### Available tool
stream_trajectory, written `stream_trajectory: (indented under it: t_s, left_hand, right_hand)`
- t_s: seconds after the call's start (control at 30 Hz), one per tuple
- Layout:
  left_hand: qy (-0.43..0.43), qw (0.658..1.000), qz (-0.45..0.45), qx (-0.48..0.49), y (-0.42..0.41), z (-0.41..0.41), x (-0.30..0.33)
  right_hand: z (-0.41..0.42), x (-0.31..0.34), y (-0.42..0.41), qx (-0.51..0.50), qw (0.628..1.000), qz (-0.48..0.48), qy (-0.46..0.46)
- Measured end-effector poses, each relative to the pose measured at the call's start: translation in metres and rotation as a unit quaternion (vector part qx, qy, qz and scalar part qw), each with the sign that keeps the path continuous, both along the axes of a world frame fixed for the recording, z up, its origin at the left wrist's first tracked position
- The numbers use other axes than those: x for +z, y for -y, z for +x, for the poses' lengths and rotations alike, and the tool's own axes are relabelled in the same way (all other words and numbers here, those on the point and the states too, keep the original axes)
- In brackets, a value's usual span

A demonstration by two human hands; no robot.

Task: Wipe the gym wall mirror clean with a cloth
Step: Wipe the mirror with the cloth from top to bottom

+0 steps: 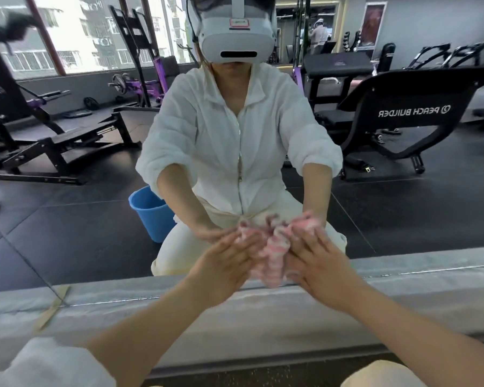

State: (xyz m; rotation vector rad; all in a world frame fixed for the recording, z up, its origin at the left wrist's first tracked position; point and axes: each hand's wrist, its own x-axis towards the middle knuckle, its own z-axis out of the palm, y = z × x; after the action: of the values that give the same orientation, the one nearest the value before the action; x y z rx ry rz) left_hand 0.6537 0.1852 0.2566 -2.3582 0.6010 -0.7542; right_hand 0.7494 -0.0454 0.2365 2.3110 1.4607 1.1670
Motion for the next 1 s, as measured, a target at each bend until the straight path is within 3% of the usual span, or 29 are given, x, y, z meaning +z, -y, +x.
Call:
stream_trajectory:
  t_s: [0.13,0.23,0.37,0.47,0.63,0.7,0.87,1.0]
  left_hand:
    - [0.13,0.986,-0.102,-0.011,0.029,0.025,0.047]
    - [0.133,0.988,-0.08,-0.018,0.034,0.032,0.032]
    - [-0.033,0.998,0.056,-0.001,0.032,0.019,-0.014]
    - [-0.194,0.969,0.142,0.066,0.036,0.01,-0.042]
    - [0.043,0.999,0.0,-0.015,0.044,0.039,-0.01]
    - [0.157,0.987,-0.031,-0.024,0.054,0.057,0.039]
    - [0.29,0.946,-0.119,-0.079,0.075,0.084,0.201]
    - [0.359,0.917,-0.16,-0.067,0.089,0.096,0.298]
  right_hand:
    - [0.01,0.048,0.001,-0.048,0.989,0.143,-0.008]
    - [0.008,0.034,0.002,-0.049,0.983,0.173,-0.038]
    - [-0.001,-0.043,0.024,-0.03,0.995,0.053,-0.074]
    - [-0.005,-0.071,0.04,-0.026,0.995,-0.009,-0.096]
    - [0.006,-0.016,0.034,-0.033,0.989,0.12,-0.08]
    - [0.016,0.033,0.025,-0.038,0.978,0.194,-0.068]
    - [0.041,0.21,0.008,-0.067,0.943,0.325,-0.003]
    - [0.044,0.314,0.007,-0.059,0.924,0.376,-0.023]
